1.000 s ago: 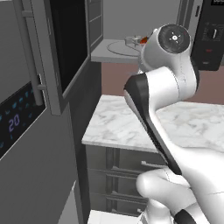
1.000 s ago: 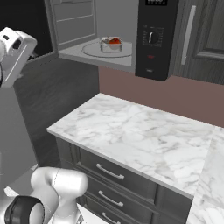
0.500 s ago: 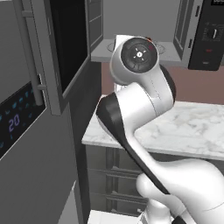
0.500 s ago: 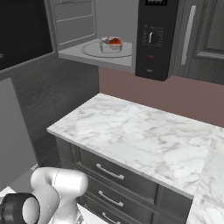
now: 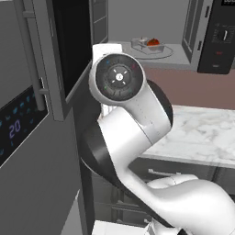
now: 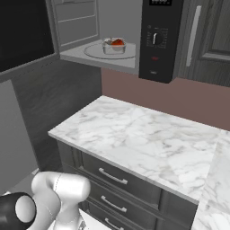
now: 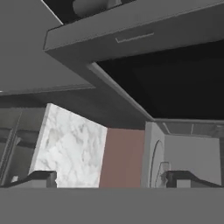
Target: Place the tupperware containing the fish and tomato meal in the microwave. Close the microwave door and press the start button to reheat the meal.
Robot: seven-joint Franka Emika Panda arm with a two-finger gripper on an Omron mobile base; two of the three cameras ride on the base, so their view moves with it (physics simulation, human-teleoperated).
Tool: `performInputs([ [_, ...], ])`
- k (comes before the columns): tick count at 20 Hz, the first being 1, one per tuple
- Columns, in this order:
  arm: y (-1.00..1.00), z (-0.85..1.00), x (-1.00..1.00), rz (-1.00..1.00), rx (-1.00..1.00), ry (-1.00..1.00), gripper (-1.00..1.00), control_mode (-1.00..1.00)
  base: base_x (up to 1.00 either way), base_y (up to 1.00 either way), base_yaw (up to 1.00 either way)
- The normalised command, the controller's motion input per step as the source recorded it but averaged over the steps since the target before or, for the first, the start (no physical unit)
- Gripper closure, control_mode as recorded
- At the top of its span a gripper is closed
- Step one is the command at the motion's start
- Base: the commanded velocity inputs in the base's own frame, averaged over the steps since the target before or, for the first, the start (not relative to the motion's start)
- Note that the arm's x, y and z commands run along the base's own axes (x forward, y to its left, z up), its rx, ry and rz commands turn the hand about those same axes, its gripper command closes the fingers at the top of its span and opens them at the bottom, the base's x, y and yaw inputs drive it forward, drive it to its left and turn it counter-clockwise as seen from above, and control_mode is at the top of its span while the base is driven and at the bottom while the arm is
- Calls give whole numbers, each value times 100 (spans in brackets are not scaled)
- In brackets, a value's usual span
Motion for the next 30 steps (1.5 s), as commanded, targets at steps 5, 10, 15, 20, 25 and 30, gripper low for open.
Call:
performInputs([
  [5,55,0,-27,3,-3,-10,-100,-100,0,0,0],
  [10,51,0,-18,3,0,-12,-100,-100,0,0,0],
  [15,48,0,-4,3,0,-9,-100,-100,0,0,0],
  [20,40,0,0,2,0,-8,-100,-100,0,0,0],
  [25,36,0,0,1,0,-8,-100,-100,0,0,0],
  [30,16,0,2,0,0,-4,-100,-100,0,0,0],
])
